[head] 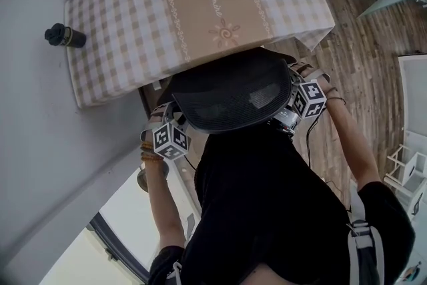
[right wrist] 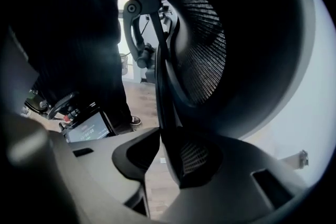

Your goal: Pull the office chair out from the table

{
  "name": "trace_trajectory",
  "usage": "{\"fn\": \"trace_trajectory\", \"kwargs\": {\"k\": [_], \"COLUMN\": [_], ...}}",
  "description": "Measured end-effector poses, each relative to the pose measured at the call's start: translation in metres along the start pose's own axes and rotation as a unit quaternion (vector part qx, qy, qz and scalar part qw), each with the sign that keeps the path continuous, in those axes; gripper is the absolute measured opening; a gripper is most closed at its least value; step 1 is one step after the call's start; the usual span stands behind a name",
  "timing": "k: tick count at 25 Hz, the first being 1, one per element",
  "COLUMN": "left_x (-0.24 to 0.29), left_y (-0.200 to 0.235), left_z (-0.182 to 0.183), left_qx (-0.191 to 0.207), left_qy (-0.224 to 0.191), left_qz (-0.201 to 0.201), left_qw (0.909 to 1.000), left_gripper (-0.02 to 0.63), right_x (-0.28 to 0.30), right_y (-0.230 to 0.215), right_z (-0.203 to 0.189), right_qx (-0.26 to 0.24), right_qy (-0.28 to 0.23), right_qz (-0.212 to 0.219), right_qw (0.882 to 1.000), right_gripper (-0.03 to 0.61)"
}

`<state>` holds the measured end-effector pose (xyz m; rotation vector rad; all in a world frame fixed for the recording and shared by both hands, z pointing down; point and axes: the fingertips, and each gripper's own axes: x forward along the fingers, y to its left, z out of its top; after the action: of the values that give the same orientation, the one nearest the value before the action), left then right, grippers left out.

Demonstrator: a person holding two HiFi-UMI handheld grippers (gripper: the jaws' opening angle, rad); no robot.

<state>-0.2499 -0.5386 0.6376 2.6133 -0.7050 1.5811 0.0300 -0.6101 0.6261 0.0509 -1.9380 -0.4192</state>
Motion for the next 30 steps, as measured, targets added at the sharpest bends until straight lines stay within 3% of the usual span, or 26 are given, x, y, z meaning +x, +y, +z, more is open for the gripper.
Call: {"fn": "trace_trajectory", "kwargs": {"k": [4,14,30], "left_x": [0.0008,0.0029,0.0050], "left_y": [-0.0009,0.0002,-0.0046], "left_z": [-0.0015,-0.0008,-0.0010], "left_qx": [-0.005,-0.009,-0.092], "left_qy": [0.001,0.010,0.046], "left_qz": [-0.014,-0.007,-0.029], "left_qw": [0.9999,0.9999,0.9943], "left_gripper": [0.141,0.143,0.169], "right_x": [0.0025,0.0040,0.0026], "right_y": [0.0015,-0.0004,0.0048], "right_z": [-0.0001,-0.0021,-0.0060], "right_qx": [0.010,0.025,0.050], "right_qy": [0.012,0.016,0.025], "right_qz": [-0.009,-0.010,-0.024], "right_qw": [1.000,1.000,0.998], "right_gripper": [0.110,0.112,0.122]}}
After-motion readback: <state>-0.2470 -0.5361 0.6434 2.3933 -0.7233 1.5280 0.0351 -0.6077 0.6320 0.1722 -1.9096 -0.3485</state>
